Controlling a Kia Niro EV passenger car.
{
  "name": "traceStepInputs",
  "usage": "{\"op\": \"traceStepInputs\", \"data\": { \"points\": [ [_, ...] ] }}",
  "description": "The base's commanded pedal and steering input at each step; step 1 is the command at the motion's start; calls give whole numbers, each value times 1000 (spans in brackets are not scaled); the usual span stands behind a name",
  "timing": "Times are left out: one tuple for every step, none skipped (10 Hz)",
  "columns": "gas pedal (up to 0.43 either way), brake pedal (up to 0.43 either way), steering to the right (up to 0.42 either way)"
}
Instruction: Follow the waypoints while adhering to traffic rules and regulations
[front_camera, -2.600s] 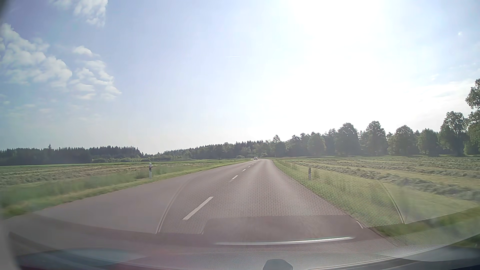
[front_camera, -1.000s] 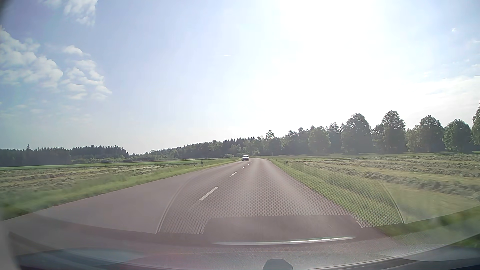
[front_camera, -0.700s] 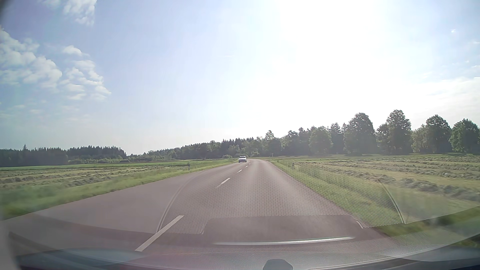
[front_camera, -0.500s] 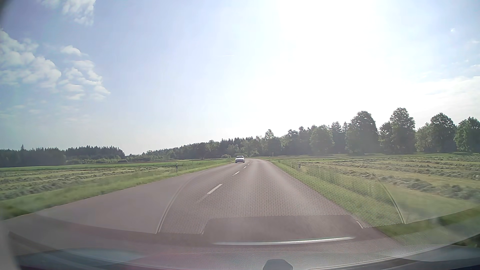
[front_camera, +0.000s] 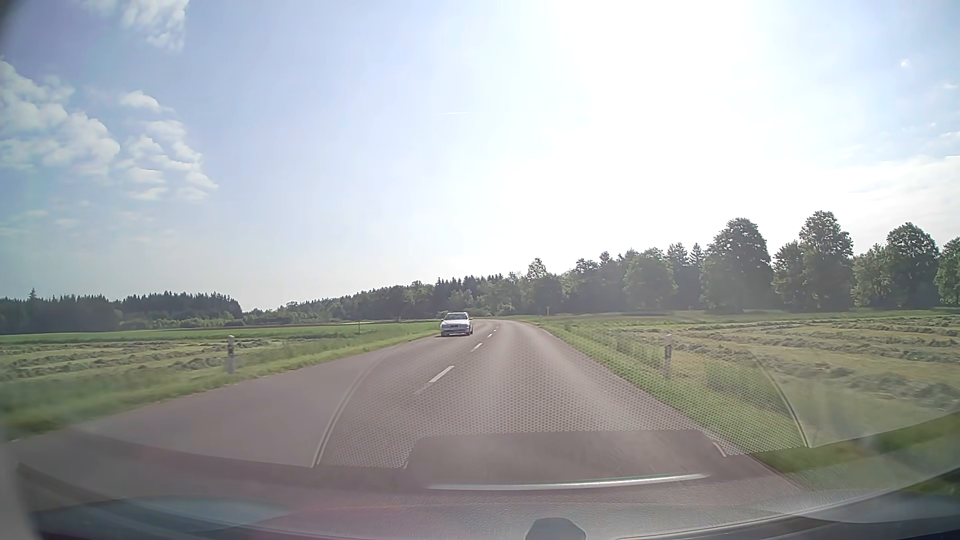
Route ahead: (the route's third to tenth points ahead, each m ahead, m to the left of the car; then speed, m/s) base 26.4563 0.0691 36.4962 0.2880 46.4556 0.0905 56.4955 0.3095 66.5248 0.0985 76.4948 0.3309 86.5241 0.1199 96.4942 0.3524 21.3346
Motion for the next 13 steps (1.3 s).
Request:
{"op": "traceStepInputs", "data": {
  "points": [
    [220, 0, 2],
    [220, 0, 2],
    [220, 0, 1],
    [220, 0, 1],
    [209, 0, 1],
    [209, 0, 0],
    [209, 0, -1],
    [209, 0, -2],
    [177, 0, -2],
    [177, 0, -2],
    [177, 0, -2],
    [177, 0, -2],
    [177, 0, -2]
  ]
}}
